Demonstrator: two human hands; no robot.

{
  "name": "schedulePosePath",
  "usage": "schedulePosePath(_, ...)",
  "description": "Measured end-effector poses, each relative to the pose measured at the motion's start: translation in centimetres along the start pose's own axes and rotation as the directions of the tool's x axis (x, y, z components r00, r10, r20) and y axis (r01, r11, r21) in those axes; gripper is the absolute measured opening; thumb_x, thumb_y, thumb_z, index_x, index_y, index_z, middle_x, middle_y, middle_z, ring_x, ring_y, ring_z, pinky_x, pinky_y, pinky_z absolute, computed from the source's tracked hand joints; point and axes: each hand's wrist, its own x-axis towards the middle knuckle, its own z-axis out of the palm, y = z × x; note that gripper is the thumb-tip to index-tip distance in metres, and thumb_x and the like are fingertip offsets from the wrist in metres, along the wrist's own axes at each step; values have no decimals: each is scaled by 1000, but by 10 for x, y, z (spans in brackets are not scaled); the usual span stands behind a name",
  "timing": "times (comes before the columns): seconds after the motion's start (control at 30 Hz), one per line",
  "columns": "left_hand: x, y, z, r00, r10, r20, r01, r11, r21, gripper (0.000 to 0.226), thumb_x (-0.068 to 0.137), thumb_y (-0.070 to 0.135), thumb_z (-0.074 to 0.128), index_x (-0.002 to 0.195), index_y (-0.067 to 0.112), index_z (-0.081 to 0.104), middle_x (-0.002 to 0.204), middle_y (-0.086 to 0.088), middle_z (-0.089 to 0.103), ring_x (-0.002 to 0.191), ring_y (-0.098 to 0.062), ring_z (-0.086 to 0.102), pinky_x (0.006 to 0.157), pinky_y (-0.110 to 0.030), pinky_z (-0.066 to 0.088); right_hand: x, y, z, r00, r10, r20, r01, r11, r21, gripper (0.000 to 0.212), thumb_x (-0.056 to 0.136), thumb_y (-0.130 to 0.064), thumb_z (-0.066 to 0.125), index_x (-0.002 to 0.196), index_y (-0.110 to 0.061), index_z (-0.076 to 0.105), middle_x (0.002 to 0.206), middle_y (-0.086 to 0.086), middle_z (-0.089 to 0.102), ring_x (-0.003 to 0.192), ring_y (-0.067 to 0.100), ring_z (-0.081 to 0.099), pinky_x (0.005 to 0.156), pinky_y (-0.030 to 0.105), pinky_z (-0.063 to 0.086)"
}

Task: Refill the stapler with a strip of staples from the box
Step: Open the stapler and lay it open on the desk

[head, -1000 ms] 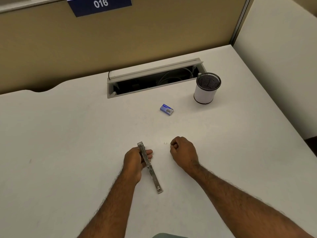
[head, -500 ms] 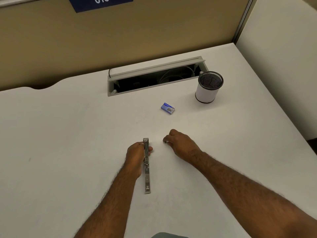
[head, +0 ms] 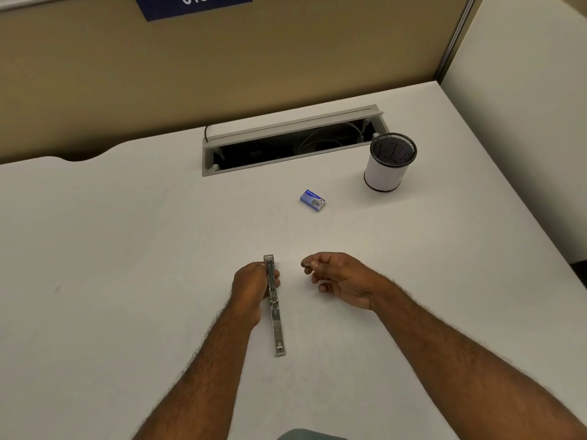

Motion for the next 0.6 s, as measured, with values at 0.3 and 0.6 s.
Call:
schedulePosePath(0.3,4,1,7,985,128,-112,-93,956,278,36,80,3,45,47,17,44,51,1,43,51,-19,38,53,-28,30,-3,0,-2,998,66,2,-62,928,367,17,92,-20,57,91,-15,73,83,-2,67,67,10,59,53,21,45)
schedulePosePath(0.6,10,3,4,935,331,-130,-222,828,515,25,87,9,49,76,5,71,74,-8,67,70,-24,56,68,-31,46,13,4,-5,855,-296,-426,-73,744,-664,9,83,-25,64,76,-20,67,76,-8,63,68,10,59,62,20,44)
